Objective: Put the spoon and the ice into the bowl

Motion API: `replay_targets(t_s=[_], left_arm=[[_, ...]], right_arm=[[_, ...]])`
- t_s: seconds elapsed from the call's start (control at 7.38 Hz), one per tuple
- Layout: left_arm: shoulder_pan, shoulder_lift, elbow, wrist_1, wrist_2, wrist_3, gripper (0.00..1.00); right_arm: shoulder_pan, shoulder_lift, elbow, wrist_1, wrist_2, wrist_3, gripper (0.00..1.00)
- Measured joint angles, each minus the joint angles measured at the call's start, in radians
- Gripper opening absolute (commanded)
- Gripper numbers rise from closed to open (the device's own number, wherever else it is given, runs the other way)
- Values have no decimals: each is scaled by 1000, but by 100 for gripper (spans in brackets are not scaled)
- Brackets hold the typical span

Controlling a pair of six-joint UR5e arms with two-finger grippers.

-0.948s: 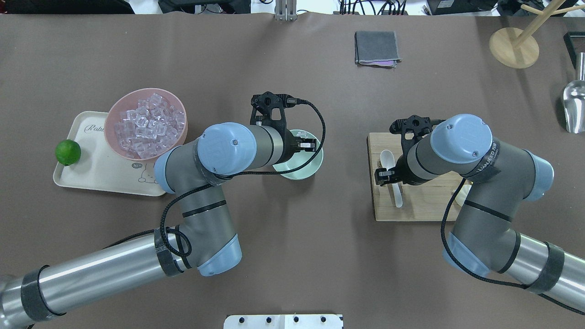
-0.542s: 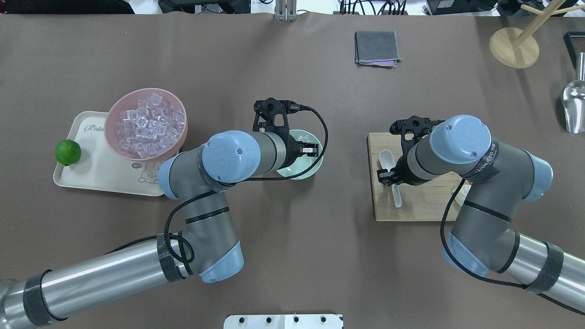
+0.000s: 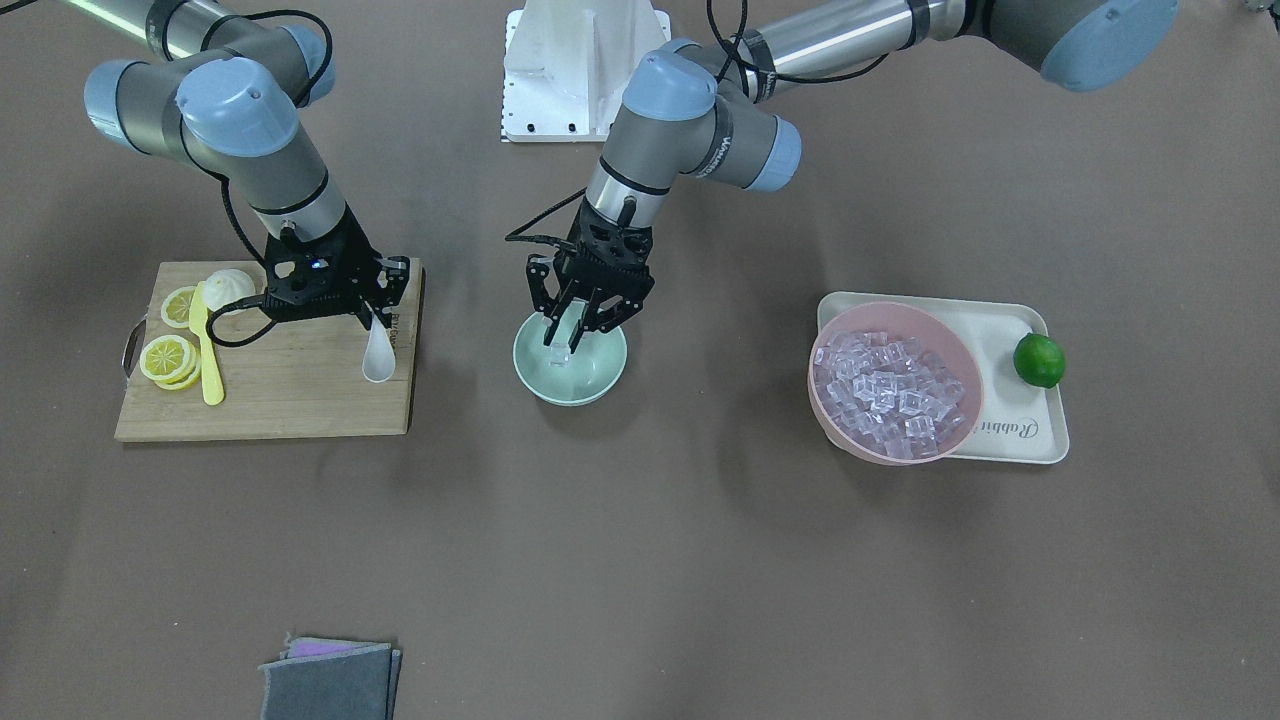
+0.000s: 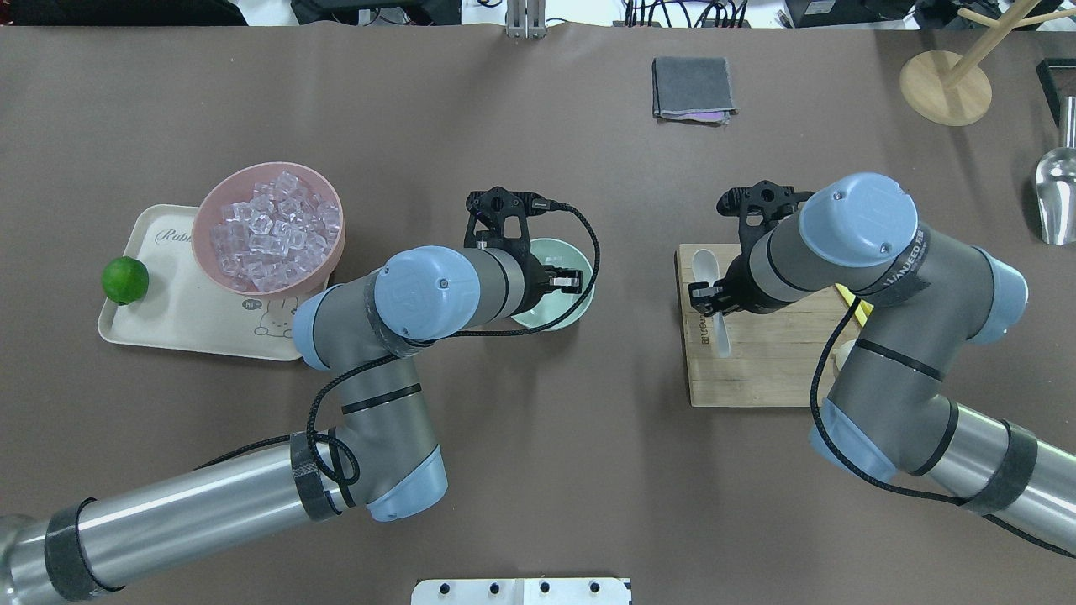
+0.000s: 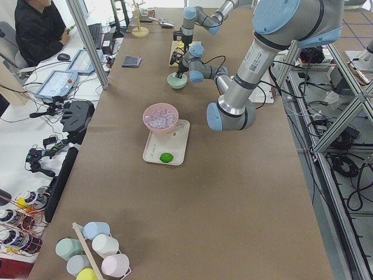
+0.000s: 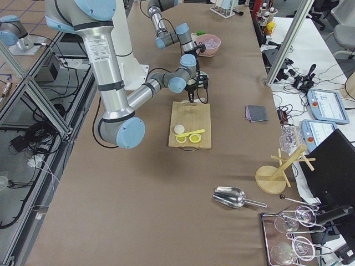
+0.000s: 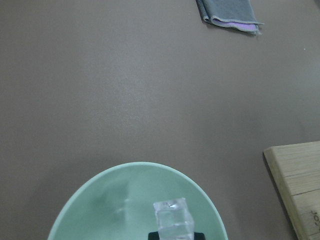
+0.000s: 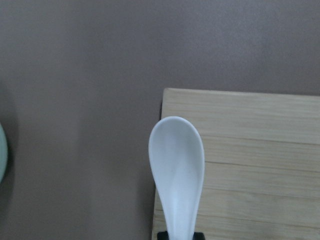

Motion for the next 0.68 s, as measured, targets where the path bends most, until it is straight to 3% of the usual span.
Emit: replay_targets(t_s=[0.27,0.41,0.68], left_arm=[[-21,40,-67,8,-26,26,98],[-68,98,-149,23,-90,72,98],[-286,252,-313,86,-314,237,98]], right_arm=[[38,43,1,-5,33,13,0],[47,75,0,-16,38,18,0],[50,185,-23,-72,39,62,0]])
